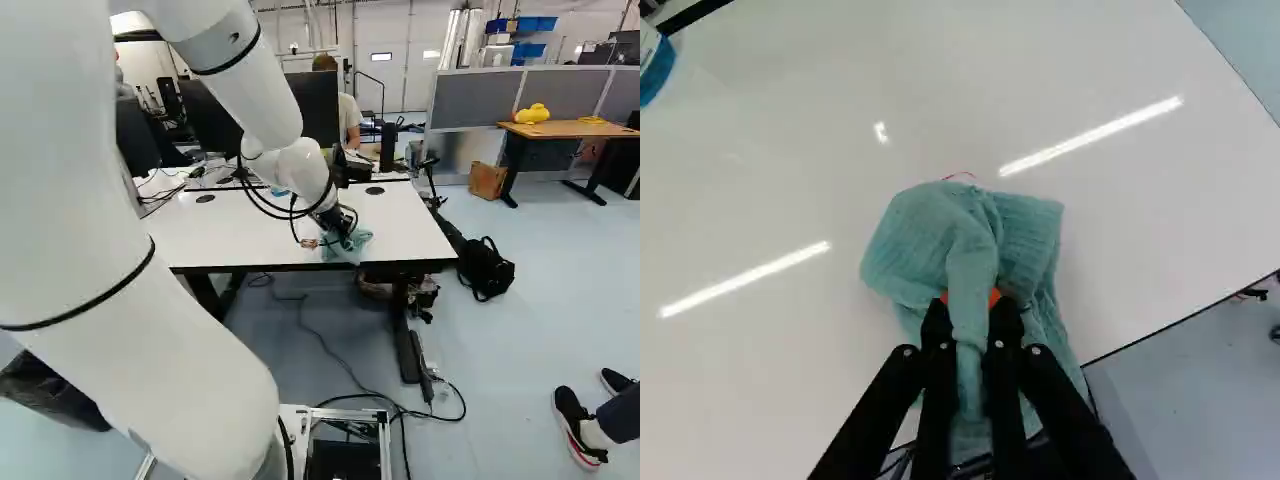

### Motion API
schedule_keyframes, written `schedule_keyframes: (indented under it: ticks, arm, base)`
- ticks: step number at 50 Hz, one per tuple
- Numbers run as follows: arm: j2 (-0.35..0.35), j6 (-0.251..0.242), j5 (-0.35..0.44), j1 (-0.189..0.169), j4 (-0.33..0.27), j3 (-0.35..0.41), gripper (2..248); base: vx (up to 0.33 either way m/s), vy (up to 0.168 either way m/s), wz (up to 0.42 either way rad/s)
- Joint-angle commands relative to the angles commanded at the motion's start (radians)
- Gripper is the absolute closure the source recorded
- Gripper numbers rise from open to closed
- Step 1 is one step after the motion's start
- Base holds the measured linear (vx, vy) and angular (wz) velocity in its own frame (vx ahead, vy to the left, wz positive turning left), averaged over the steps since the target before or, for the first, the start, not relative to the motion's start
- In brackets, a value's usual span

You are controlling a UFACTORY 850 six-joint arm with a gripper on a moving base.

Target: Clean the table with the green towel

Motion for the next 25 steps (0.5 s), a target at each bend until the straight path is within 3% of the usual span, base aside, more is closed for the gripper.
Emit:
schedule_keyframes:
  ticks: [12,25]
  arm:
    - [-0.006,0.000,0.000,-0.049,0.000,-0.006,213]
    - [-0.059,0.000,0.000,-0.081,0.000,-0.060,213]
  base:
    - [0.000,0.000,0.000]
    - [0.000,0.000,0.000]
